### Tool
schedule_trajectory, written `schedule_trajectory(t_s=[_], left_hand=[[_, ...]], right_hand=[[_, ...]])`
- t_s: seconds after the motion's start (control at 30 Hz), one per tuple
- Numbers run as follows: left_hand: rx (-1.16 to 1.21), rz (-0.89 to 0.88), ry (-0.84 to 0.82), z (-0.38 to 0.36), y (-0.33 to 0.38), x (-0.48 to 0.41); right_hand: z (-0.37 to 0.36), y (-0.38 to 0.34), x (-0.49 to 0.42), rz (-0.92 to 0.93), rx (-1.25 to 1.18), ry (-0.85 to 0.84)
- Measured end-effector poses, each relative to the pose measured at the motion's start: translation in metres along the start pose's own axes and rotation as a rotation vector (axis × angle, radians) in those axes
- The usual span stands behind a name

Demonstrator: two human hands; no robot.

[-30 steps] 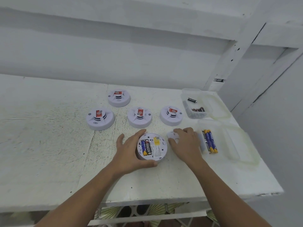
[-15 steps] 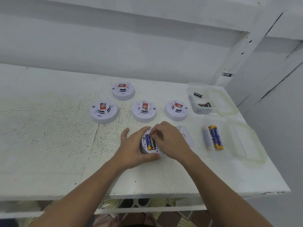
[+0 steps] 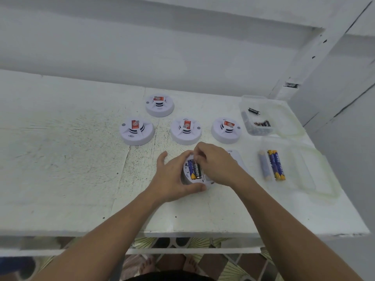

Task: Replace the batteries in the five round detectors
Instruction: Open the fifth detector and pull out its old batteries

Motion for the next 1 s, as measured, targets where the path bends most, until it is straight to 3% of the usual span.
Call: schedule_trajectory(t_s=[0.27, 0.4, 0.47, 0.63, 0.7, 0.8, 0.87, 1.0], left_hand=[[0.015, -0.007, 0.0, -0.001, -0.004, -0.001], [0.025, -0.009, 0.007, 0.0, -0.003, 0.0], [0.034, -0.01, 0.014, 0.001, -0.002, 0.0], [0.024, 0.0, 0.017, 0.001, -0.003, 0.001], [0.037, 0.005, 0.011, 0.0, -0.003, 0.0], [0.038, 0.006, 0.007, 0.0, -0.002, 0.0], [0.037, 0.009, 0.011, 0.001, -0.002, 0.0], [0.031, 0.004, 0.008, 0.001, -0.001, 0.0]], right_hand=[[0.004, 0.001, 0.018, 0.031, -0.197, 0.048], [0.004, 0.004, 0.022, -0.085, -0.354, 0.081], [0.009, 0.008, 0.023, -0.164, -0.522, 0.094], [0.038, 0.029, 0.022, -0.492, -1.231, 0.133], [0.054, 0.046, 0.022, -0.572, -1.353, 0.171], [0.083, 0.075, 0.022, -0.602, -1.319, 0.288], [0.102, 0.094, 0.023, -0.611, -1.155, 0.363], [0.123, 0.128, 0.026, -0.663, -0.447, 0.446]])
Point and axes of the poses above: each hand's wrist, its own x-axis away from the middle knuckle, its own z-axis out of the back of the hand, y = z × x, the point moved 2 cm from there along -x, towards the middle knuckle, and after that the axes turned 6 degrees about y, right-handed, at the moved point
